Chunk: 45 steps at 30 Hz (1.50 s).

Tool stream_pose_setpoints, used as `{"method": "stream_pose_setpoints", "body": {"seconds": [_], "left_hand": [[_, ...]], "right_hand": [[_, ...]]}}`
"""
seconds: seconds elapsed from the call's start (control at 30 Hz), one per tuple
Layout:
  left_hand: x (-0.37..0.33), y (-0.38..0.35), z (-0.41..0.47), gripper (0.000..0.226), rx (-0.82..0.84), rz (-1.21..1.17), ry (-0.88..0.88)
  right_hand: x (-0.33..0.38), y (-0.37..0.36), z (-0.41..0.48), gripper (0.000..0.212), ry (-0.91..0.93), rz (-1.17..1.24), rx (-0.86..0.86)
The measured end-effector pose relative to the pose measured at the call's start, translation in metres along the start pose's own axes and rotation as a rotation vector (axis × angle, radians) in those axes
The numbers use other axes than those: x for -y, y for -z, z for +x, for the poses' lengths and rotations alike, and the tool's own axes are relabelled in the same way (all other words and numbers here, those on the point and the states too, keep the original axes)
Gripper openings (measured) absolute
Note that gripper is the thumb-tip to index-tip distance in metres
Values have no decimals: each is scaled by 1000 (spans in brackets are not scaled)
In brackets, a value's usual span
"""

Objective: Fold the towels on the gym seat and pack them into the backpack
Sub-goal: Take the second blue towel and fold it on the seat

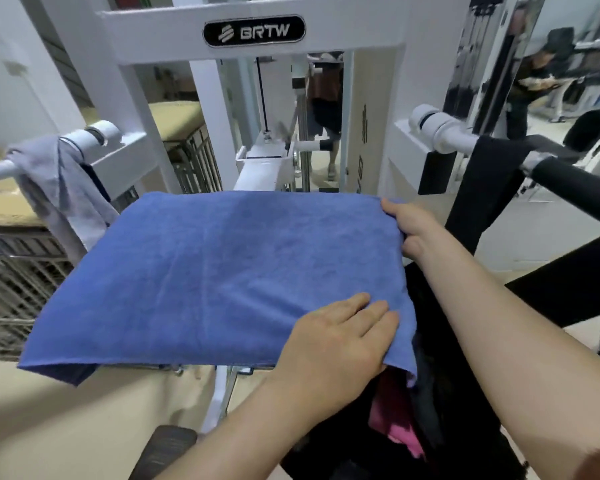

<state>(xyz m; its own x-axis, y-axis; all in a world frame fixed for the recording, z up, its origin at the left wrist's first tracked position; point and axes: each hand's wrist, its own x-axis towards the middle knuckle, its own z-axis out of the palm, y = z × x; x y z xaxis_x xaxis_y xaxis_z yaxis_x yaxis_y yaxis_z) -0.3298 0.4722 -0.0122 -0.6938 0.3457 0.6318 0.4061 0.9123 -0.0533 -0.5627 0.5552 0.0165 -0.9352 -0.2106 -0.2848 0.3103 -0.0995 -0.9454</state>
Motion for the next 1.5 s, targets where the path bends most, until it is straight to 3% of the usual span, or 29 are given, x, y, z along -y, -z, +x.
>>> {"method": "stream_pose_setpoints", "body": {"seconds": [0.1, 0.23, 0.3, 0.33, 0.4, 0.53, 0.7, 0.77, 0.87, 0.9, 0.97, 1.07, 1.17, 1.23, 1.3, 1.37, 1.43, 1.5], "left_hand": [[-26, -7, 11, 25, 20, -23, -48], [-51, -3, 15, 44, 346, -47, -37], [-52, 9, 12, 51, 435, -157, -10], [-48, 18, 11, 53, 403, -286, 25], [-34, 40, 9, 43, 262, -491, 141], [51, 73, -26, 27, -60, -192, 521], [186, 129, -109, 34, 78, 180, 1225], [218, 145, -127, 30, 94, 33, 1452], [232, 157, -135, 25, 9, -624, 1766], [228, 158, -138, 26, 19, -807, 1791], [221, 152, -144, 28, 70, -1078, 1751], [221, 146, -150, 19, 2, -1184, 1739], [246, 151, -162, 30, -95, -1021, 1828], [261, 164, -154, 16, -246, -834, 1801], [259, 182, -120, 10, -371, -735, 1620], [242, 194, -74, 20, -352, -711, 1377], [209, 193, -27, 28, -175, -659, 1096], [172, 174, 6, 33, 152, -578, 870]], "right_hand": [[-8, 16, -6, 7, 73, -157, -197], [-15, 23, -7, 8, 146, -537, -296], [-12, 17, -11, 47, 170, -776, -259], [-8, 14, -14, 60, 217, -875, -254], [4, 0, -27, 59, 390, -999, -217], [32, -53, -62, 42, 682, -1027, -30], [22, -136, -94, 36, 739, -1162, 352], [9, -168, -103, 40, 786, -1214, 438], [-10, -217, -106, 46, 860, -1339, 544], [-17, -232, -106, 48, 873, -1391, 565], [-30, -253, -106, 50, 869, -1462, 582], [-52, -263, -103, 51, 911, -1529, 536], [-62, -261, -99, 52, 955, -1565, 501], [-55, -262, -99, 52, 914, -1507, 533], [-39, -263, -101, 51, 702, -1183, 594], [-12, -252, -107, 45, 343, -640, 661], [15, -229, -103, 48, 124, -315, 634], [32, -199, -92, 72, 122, -254, 557]]}}
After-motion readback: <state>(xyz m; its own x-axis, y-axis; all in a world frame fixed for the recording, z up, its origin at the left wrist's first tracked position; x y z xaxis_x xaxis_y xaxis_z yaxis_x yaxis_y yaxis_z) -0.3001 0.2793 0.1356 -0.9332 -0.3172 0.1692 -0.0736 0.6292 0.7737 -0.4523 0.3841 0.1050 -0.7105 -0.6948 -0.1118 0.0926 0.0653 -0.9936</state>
